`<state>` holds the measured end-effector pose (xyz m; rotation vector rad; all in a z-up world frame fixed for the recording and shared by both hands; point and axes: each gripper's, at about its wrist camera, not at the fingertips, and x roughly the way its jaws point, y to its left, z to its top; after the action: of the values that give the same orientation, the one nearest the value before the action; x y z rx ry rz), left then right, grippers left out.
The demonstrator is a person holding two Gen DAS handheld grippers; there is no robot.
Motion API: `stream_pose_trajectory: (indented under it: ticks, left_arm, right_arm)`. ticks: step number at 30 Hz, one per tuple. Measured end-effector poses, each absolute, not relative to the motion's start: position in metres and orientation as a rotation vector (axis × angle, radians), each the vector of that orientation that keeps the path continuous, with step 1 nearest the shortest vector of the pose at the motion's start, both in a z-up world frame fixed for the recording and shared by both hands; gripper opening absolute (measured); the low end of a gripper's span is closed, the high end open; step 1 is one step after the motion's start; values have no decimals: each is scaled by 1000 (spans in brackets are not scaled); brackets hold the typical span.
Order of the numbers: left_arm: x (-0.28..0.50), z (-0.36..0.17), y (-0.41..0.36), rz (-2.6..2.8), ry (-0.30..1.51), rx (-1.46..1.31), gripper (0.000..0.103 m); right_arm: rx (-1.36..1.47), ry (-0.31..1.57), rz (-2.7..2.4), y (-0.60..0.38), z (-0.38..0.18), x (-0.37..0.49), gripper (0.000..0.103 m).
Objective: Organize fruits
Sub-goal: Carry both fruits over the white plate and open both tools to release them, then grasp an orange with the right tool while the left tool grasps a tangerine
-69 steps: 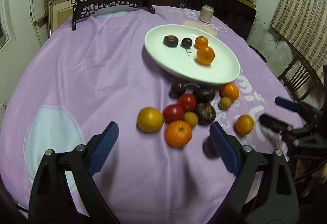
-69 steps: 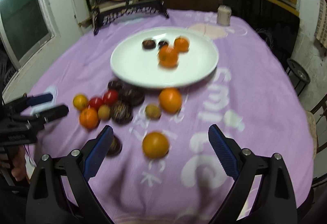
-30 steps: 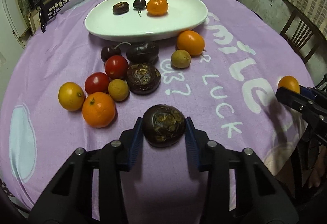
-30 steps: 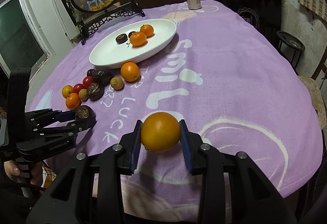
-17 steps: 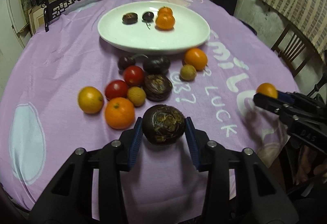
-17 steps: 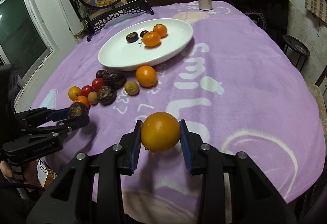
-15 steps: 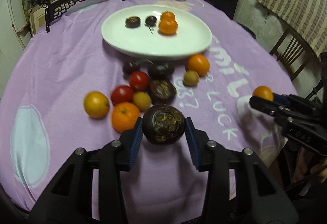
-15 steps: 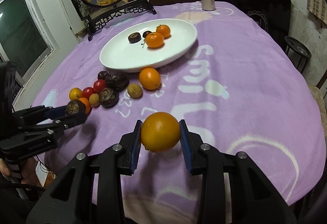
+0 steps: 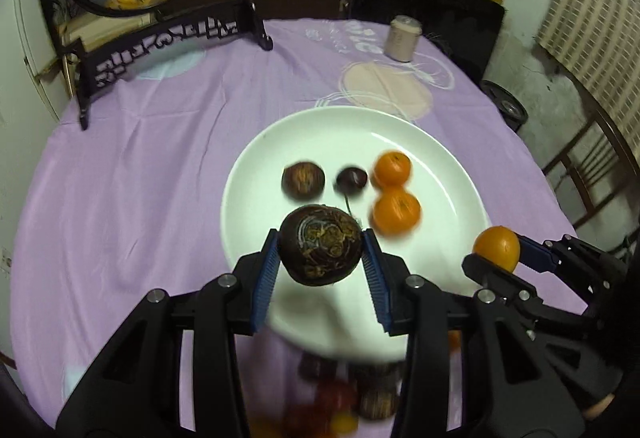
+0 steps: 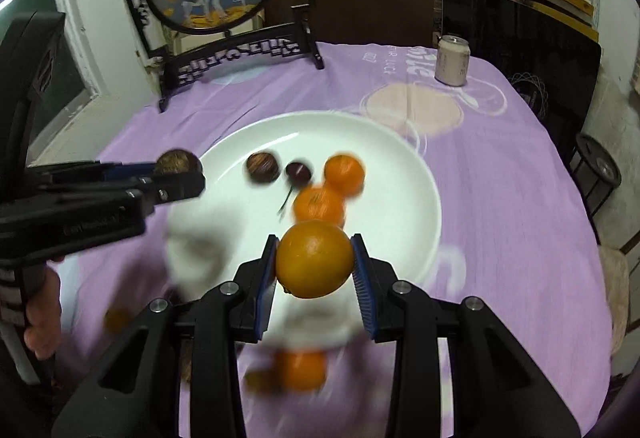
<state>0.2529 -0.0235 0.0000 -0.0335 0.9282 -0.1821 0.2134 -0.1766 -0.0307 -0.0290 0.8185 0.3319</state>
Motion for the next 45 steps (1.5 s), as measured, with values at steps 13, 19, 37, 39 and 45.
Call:
stream_pose_trajectory:
  ticks: [13, 19, 37, 39, 45]
  left_arm:
    - [316, -40, -26, -164, 1020, -59, 42]
    - [298, -12, -19, -156, 928, -60, 69]
    - [101, -29, 36, -93, 861, -78, 84]
    - [91, -32, 37, -107, 858, -71, 84]
    - [74, -41, 29, -177, 874, -23, 85]
  right_arm:
    - [-21, 869, 304, -179, -55, 277, 36]
    - [-80, 791, 252, -182, -34, 258, 60]
    - [14, 833, 280, -194, -43, 106, 76]
    - [18, 856, 281, -192, -51, 106, 76]
    - [8, 879, 265, -181, -72, 120, 76]
